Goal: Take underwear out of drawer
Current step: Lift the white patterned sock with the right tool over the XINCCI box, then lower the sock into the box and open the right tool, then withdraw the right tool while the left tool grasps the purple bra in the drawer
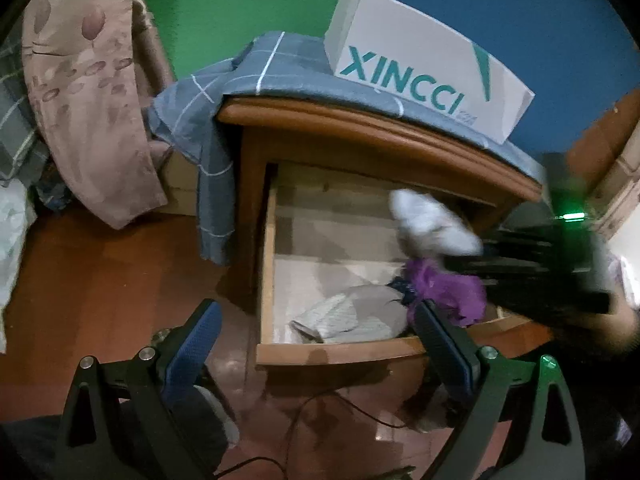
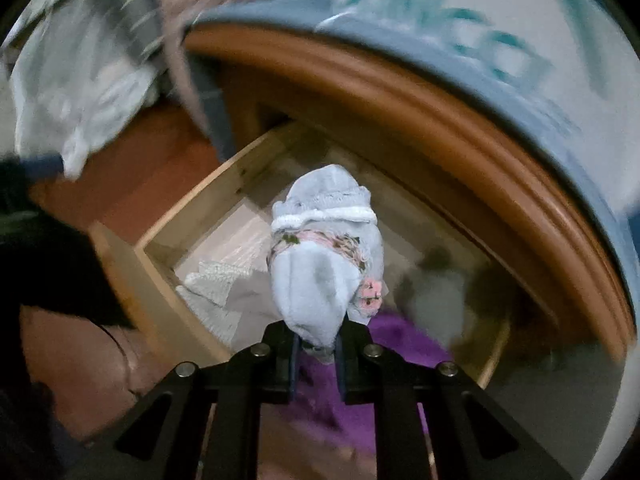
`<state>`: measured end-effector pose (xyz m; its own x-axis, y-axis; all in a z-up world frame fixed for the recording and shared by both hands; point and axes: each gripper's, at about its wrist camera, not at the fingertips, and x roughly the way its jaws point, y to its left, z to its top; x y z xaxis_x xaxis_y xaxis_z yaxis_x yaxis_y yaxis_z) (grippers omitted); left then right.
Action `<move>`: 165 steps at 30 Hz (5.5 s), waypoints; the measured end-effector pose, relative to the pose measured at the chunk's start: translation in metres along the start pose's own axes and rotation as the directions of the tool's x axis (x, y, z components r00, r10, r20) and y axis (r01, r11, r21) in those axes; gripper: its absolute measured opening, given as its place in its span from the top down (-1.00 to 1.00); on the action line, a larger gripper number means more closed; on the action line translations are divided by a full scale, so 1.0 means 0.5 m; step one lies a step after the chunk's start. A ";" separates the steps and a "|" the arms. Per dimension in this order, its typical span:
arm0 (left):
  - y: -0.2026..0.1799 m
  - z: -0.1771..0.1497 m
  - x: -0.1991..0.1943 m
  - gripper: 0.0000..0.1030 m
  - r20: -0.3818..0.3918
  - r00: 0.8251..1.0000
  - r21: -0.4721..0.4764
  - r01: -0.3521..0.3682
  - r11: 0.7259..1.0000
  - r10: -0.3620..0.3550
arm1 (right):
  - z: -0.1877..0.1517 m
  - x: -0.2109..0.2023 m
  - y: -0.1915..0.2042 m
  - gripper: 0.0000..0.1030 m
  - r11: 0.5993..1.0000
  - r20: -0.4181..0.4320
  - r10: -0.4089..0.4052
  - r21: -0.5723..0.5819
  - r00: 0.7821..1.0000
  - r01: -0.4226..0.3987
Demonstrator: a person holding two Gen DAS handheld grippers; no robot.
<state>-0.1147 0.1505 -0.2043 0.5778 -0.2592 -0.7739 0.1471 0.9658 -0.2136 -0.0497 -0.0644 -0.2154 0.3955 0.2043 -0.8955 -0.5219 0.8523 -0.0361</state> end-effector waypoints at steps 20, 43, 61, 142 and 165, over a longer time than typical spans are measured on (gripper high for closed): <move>-0.026 0.001 0.045 -0.84 -0.027 0.995 0.059 -0.098 0.993 0.100 | -0.039 -0.287 -0.117 0.74 0.904 0.228 -0.229 0.410 0.946 0.120; -0.019 0.006 0.032 -0.84 -0.025 0.998 0.028 -0.059 0.998 0.059 | 0.191 -0.467 -0.197 0.74 0.896 0.385 -0.332 0.416 0.861 0.159; -0.012 0.004 0.034 -0.84 -0.053 0.999 -0.008 -0.006 1.000 0.006 | 0.321 -0.381 -0.286 0.74 0.864 0.310 -0.380 0.456 0.872 0.214; -0.153 -0.018 0.072 -0.84 -0.126 0.986 0.214 0.136 0.967 -0.110 | -0.125 -0.253 -0.305 -0.22 0.871 0.460 -0.268 0.491 0.846 0.009; -0.519 0.002 0.422 -0.98 -0.468 0.882 0.408 0.162 0.899 0.054 | -0.248 -0.242 -0.479 -0.22 0.616 0.532 -0.193 0.720 0.825 -0.320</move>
<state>-0.0299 -0.1549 -0.3117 0.1420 -0.1814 -0.9731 0.5530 0.8299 -0.0739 -0.0665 -0.3528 -0.1536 0.8288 0.2596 -0.4956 0.0962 0.8065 0.5834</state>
